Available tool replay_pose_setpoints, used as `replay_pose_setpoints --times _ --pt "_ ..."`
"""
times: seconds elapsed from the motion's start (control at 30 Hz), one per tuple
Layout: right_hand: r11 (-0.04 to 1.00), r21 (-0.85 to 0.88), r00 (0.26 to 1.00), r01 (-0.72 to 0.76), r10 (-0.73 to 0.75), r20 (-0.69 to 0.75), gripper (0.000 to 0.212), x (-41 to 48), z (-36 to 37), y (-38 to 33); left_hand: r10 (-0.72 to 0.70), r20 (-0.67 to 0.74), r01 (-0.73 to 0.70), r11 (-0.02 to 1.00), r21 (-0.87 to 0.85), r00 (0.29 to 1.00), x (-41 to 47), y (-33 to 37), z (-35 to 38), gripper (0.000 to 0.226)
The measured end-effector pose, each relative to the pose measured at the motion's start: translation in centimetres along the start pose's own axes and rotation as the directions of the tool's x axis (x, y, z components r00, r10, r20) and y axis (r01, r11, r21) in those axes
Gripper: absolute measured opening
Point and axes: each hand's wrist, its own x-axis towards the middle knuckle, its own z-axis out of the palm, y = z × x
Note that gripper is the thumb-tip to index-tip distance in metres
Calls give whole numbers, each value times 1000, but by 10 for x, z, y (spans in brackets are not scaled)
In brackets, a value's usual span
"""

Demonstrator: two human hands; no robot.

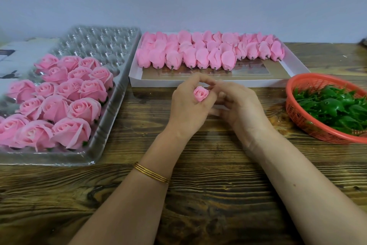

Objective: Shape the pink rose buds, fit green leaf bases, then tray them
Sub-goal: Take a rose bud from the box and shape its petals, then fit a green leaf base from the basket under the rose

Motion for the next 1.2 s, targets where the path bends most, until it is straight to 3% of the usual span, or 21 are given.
replay_pose_setpoints --times 0.13,0.27,0.33,0.43,0.6,0.8,0.97,1.2 --pt "987 -82 982 139 -148 -118 6 1 -12 -20 -15 -4 15 999 29 1000 0 0 -2 16" --pt "892 -361 890 274 -377 -257 11 5 -42 -41 -76 -8 76 997 15 997 0 1 -4 21" --pt "810 -532 830 248 -461 -314 14 10 -62 -46 -92 -2 92 996 -13 996 0 2 -4 22" --pt "639 -765 772 81 -525 -357 19 16 -92 -50 -116 9 116 993 -24 993 1 3 -4 22" --pt "369 -915 779 -163 -521 -349 26 21 -120 -49 -137 1 137 989 -49 991 1 5 -3 18" --pt "173 -958 845 -228 -454 -283 16 22 -120 -48 -140 17 140 988 -63 990 1 3 -3 17" --pt "148 -943 863 -296 -381 -331 23 26 -122 -51 -147 19 148 986 -71 989 2 3 -4 22" --pt "116 -943 873 -312 -358 -333 18 31 -123 -51 -140 14 141 987 -78 990 3 1 -3 20"
